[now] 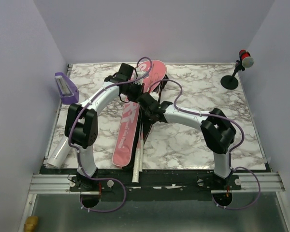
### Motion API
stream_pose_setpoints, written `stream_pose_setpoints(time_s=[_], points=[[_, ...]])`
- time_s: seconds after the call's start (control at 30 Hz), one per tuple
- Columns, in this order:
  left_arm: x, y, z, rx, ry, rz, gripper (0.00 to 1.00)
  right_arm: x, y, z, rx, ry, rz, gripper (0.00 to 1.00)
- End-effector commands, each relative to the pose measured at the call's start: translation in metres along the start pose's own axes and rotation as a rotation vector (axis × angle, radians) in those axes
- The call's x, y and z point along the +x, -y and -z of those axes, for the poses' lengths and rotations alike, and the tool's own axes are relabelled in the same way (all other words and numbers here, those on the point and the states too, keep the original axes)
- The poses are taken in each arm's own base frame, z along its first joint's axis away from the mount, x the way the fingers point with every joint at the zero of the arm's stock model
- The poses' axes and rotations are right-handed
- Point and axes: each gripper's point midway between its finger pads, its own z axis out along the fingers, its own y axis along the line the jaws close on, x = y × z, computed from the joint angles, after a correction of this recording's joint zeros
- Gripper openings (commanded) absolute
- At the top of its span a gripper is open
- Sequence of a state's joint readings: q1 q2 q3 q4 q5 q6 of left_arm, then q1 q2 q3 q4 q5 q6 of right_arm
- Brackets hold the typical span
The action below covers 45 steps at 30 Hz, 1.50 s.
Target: Pack up the badminton gear
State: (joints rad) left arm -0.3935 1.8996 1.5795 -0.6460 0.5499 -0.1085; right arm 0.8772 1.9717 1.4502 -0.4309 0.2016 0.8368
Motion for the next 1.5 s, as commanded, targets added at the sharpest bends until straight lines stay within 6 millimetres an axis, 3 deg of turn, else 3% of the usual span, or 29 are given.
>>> stream_pose_setpoints(time_s=[0.0, 0.2, 0.27, 0.4, 0.47, 0.67, 0.9, 1.0, 1.07, 1.13, 1.23, 1.37, 1.47], points=[[-0.010, 0.033, 0.010, 0.099, 0.030, -0.031, 0.00, -0.003, -0.021, 0.016, -0.142, 0.020, -0.002, 0.49], [-0.008, 0.033, 0.010, 0.097, 0.027, -0.027, 0.00, -0.013, 0.005, 0.048, -0.137, 0.058, -0.050, 0.52], [-0.008, 0.034, 0.011, 0.102, 0.027, -0.027, 0.00, -0.026, 0.028, 0.062, -0.118, 0.106, -0.112, 0.50], [-0.011, 0.040, 0.019, 0.118, 0.034, -0.031, 0.00, -0.037, 0.098, 0.056, -0.027, 0.113, -0.241, 0.48], [-0.014, 0.045, 0.025, 0.127, 0.044, -0.035, 0.00, -0.036, 0.110, 0.048, -0.046, 0.102, -0.263, 0.49], [-0.017, 0.055, 0.035, 0.150, 0.055, -0.037, 0.00, -0.028, 0.099, 0.019, -0.192, 0.067, -0.316, 0.56], [-0.013, 0.054, 0.035, 0.148, 0.045, -0.034, 0.00, -0.025, 0.088, 0.000, -0.334, 0.088, -0.419, 0.57], [-0.011, 0.053, 0.034, 0.150, 0.040, -0.029, 0.00, -0.022, 0.089, -0.009, -0.341, 0.082, -0.462, 0.51], [-0.011, 0.053, 0.033, 0.150, 0.040, -0.028, 0.00, -0.021, 0.086, -0.009, -0.366, 0.080, -0.477, 0.38], [-0.010, 0.052, 0.033, 0.143, 0.043, -0.027, 0.00, -0.024, 0.081, -0.003, -0.396, 0.080, -0.475, 0.15], [-0.008, 0.051, 0.032, 0.144, 0.045, -0.019, 0.00, -0.035, 0.071, 0.019, -0.429, 0.094, -0.456, 0.01], [-0.004, 0.056, 0.027, 0.194, 0.040, 0.015, 0.00, -0.052, 0.059, 0.053, -0.435, 0.100, -0.400, 0.01], [0.000, 0.075, 0.025, 0.295, 0.028, 0.027, 0.00, -0.055, 0.053, 0.071, -0.463, 0.093, -0.377, 0.01]])
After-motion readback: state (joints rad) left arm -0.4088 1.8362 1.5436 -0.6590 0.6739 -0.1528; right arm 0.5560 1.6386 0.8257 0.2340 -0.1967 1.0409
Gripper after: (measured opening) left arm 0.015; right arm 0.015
